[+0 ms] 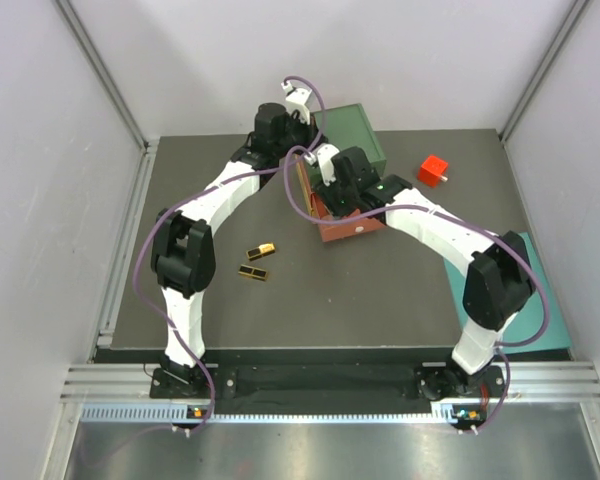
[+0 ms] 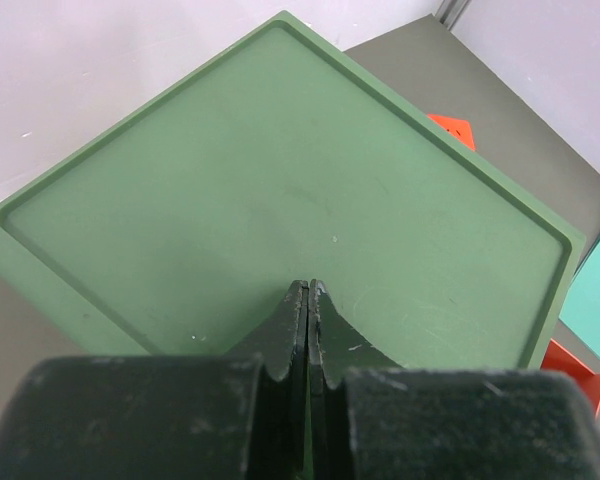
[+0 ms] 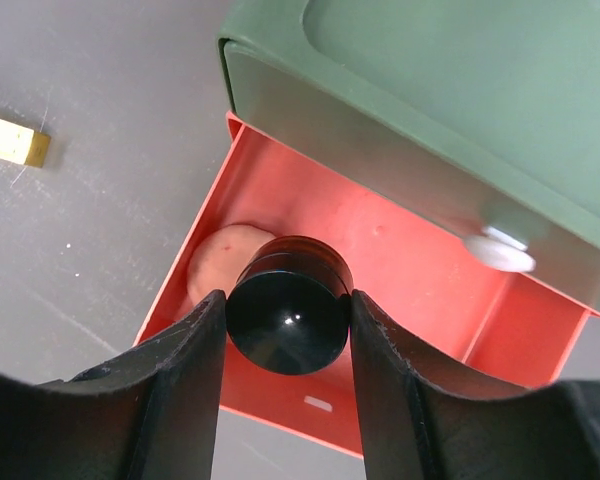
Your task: Organize the makeup
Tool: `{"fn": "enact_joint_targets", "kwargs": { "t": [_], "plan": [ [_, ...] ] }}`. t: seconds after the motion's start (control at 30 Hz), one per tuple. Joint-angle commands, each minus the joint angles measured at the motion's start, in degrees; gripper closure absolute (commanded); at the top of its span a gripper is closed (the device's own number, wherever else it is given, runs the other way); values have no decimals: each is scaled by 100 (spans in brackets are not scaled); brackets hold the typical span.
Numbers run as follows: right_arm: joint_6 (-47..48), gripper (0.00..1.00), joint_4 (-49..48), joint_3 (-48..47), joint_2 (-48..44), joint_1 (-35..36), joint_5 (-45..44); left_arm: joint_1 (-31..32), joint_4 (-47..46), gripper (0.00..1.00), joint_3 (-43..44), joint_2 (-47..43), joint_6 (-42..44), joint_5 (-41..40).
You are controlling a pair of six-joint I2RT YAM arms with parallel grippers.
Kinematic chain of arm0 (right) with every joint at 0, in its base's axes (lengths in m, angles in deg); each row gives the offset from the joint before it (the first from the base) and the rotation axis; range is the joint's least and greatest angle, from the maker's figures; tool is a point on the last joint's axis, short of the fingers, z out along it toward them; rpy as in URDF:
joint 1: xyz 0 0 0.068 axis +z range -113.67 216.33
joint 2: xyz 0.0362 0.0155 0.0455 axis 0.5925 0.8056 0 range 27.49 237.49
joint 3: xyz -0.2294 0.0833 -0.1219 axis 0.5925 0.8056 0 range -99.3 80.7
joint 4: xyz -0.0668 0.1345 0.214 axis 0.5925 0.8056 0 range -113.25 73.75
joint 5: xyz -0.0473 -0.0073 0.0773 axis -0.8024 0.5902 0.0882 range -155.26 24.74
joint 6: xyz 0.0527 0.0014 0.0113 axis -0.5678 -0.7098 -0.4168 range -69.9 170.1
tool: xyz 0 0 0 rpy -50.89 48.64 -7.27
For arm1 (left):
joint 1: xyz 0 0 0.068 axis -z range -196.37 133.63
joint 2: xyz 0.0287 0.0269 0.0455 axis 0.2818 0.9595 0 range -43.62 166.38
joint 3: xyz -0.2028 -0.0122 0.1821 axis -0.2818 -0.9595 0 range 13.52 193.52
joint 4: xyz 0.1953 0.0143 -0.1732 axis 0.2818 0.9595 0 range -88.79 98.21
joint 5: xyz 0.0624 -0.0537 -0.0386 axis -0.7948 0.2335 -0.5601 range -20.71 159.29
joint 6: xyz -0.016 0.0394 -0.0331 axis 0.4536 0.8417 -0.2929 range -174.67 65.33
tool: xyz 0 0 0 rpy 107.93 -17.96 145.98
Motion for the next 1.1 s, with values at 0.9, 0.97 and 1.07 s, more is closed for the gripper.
{"fn": "enact_joint_targets", "kwargs": {
  "t": [0.9, 0.97, 1.07],
  "plan": [
    [-1833, 95, -1271, 1321, -2058, -785, 543, -129, 1840, 100, -395, 593, 156, -288],
    [-1842, 99, -1245, 1663, -2235, -864, 545, -129, 1840, 100, -412, 584, 156, -288],
    [-1729, 100, -1035, 2137, -2499, -864, 730, -129, 1805, 100, -447, 593, 156, -279]
  ]
}}
